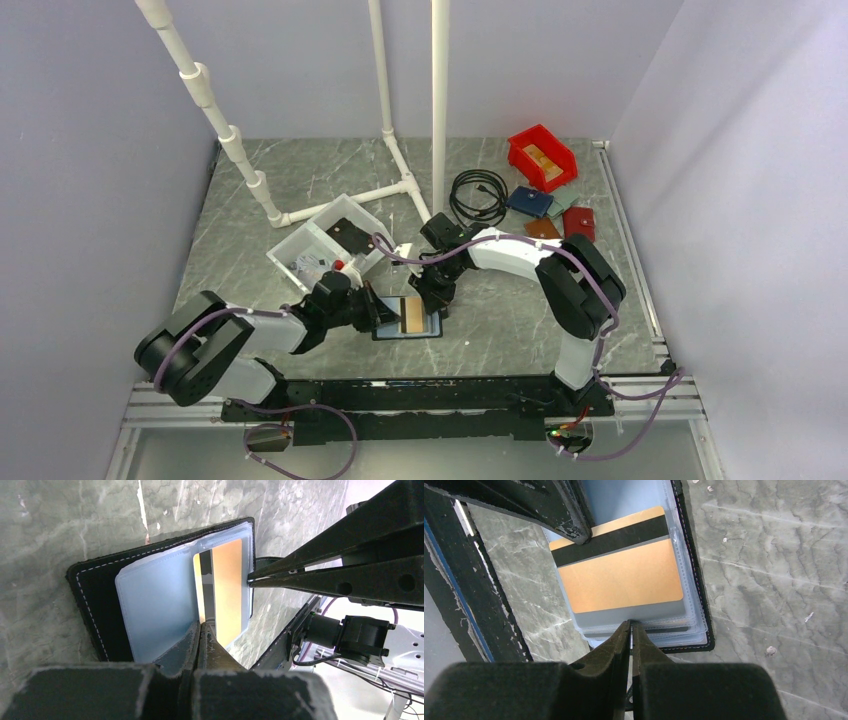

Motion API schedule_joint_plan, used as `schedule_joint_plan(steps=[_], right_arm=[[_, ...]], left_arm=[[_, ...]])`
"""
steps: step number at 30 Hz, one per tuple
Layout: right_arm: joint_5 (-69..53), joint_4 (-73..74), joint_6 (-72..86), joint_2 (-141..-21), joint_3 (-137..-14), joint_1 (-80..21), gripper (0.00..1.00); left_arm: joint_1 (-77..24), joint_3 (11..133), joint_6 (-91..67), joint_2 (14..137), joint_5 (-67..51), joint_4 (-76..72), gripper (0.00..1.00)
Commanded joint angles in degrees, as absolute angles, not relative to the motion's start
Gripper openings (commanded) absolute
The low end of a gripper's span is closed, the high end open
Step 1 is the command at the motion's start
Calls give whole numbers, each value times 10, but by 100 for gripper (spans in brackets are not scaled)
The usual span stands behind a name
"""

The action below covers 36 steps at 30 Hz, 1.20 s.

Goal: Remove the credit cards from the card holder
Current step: Remove the credit card from the card holder.

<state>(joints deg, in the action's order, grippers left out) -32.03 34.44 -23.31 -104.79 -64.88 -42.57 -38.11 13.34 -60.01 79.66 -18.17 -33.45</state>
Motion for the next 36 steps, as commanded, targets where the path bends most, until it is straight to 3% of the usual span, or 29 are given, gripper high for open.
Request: schedule_joint_plan(steps=[1,4,11,17,22,26,28,30,31,36], right_arm=[[-260,350,-250,-1093,-628,-434,9],[-261,352,-251,-1093,-629,-436,9],[-261,353,-252,-1095,-629,-439,9],[-261,356,-253,-1100,-631,-442,9],[-259,356,-253,-1102,-631,-447,8],[-258,357,-253,-1104,-632,-449,8],[-257,357,-253,-1105,-632,-449,8],[-256,357,-252,-1106,-632,-449,8],[-254,358,-252,-1106,-633,-450,8],[-240,359,-251,-1108,-634,-449,8]], left_arm=[[-375,131,-579,773,-178,-311,0],[-374,132,-582,772,-180,-313,1],[-374,132,-599,799,-195,-351,34],[-374,129,-616,831,-203,-393,39],[-374,130,-627,853,-205,-412,36],[-374,130,-634,869,-209,-434,28],[-374,130,-636,877,-212,-443,20],[-374,128,-636,882,-214,-451,4],[-373,126,-636,882,-214,-455,0],[-366,117,-617,840,-200,-407,0]])
